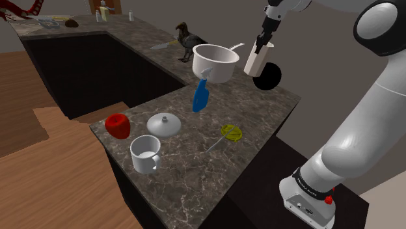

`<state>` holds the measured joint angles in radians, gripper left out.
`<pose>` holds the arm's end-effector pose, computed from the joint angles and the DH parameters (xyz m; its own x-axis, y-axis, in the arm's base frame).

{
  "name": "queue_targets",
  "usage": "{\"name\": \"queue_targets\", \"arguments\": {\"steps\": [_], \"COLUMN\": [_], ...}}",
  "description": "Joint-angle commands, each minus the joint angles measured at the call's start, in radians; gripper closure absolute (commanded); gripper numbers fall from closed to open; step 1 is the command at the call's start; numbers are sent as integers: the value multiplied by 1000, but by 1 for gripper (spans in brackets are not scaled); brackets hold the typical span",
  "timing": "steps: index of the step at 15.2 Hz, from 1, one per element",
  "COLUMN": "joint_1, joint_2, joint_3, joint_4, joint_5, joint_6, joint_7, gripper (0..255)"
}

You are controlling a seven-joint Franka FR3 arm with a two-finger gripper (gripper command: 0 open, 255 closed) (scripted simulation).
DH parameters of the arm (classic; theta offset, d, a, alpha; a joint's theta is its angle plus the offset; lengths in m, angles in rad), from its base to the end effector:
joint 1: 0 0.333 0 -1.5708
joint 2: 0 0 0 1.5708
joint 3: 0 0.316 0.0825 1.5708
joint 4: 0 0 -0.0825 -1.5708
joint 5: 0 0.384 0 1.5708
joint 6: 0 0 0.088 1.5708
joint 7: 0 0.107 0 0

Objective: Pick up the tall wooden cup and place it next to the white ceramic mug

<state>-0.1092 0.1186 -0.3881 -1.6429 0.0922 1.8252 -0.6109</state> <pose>0.5404 -0.2721 0.5491 0.9916 0.0974 0.0855 0.0974 -0.9952 0.0039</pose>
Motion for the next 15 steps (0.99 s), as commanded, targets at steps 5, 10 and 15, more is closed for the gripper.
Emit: {"name": "queue_targets", "arguments": {"steps": [5,10,15], "joint_1": [-4,-9,-18], "joint_2": [10,25,49], "joint_3": [-2,-4,-7], "joint_4": [95,181,280], "joint_5": [3,8,18], "joint_6": [-85,-158,-234], "joint_7": [2,2,0], "gripper": [255,255,255]}}
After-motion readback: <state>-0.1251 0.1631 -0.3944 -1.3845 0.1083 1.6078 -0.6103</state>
